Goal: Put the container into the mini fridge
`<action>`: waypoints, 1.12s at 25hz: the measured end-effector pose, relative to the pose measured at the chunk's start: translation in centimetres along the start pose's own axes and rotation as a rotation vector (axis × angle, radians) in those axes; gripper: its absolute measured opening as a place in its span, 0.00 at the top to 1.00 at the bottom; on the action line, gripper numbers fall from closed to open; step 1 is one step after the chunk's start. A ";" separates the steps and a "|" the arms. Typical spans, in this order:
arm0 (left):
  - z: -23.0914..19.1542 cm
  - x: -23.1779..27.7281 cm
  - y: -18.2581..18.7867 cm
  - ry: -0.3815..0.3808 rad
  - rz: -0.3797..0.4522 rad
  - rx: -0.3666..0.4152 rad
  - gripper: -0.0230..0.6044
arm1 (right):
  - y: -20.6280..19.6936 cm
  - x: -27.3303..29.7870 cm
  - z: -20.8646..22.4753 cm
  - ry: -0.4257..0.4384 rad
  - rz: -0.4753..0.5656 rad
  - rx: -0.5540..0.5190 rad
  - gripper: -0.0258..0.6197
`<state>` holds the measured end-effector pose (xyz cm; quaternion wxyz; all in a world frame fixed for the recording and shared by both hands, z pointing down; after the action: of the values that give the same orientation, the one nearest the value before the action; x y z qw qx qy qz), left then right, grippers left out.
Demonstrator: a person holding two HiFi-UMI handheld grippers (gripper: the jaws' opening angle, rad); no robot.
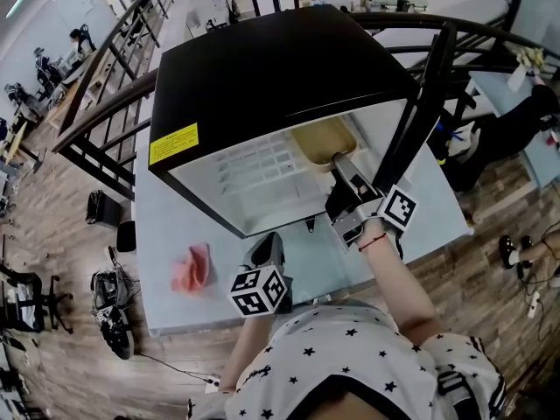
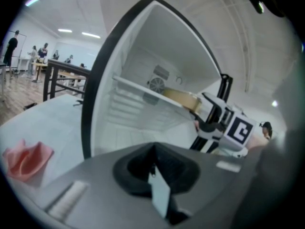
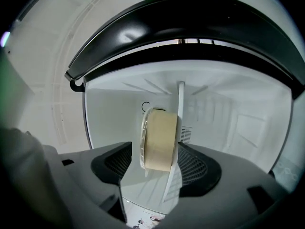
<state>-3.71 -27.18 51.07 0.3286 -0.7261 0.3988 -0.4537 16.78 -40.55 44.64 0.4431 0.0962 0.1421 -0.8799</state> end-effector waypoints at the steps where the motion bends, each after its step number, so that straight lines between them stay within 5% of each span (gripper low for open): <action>1: 0.0 0.0 -0.1 -0.001 -0.001 0.001 0.95 | -0.1 -0.2 0.1 -0.003 -0.005 0.002 0.56; 16: -0.5 -2.9 -0.8 0.015 0.024 -0.023 0.95 | -4.2 -3.4 -1.7 -0.087 -0.185 -0.314 0.57; 19: 0.0 -3.7 -1.0 0.014 0.031 -0.023 0.95 | -5.1 -5.1 -1.3 -0.198 -0.213 -0.386 0.86; 28: 1.5 -7.6 -2.4 0.029 0.048 -0.030 0.95 | -9.3 -9.4 -3.3 -0.303 -0.402 -0.862 0.91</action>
<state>-3.76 -19.17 49.52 0.3225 -0.7146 0.4276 -0.4500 14.97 -27.08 45.83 0.2797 -0.2539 0.4427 -0.8132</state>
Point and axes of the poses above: the fingertips, and each gripper's own axes: x forward along the fingers, z to its right, y out of its top, the point moved 6 cm from there along -x, backward along the fingers, and after that the axes turned 1 degree about y, right-handed, at the moved point
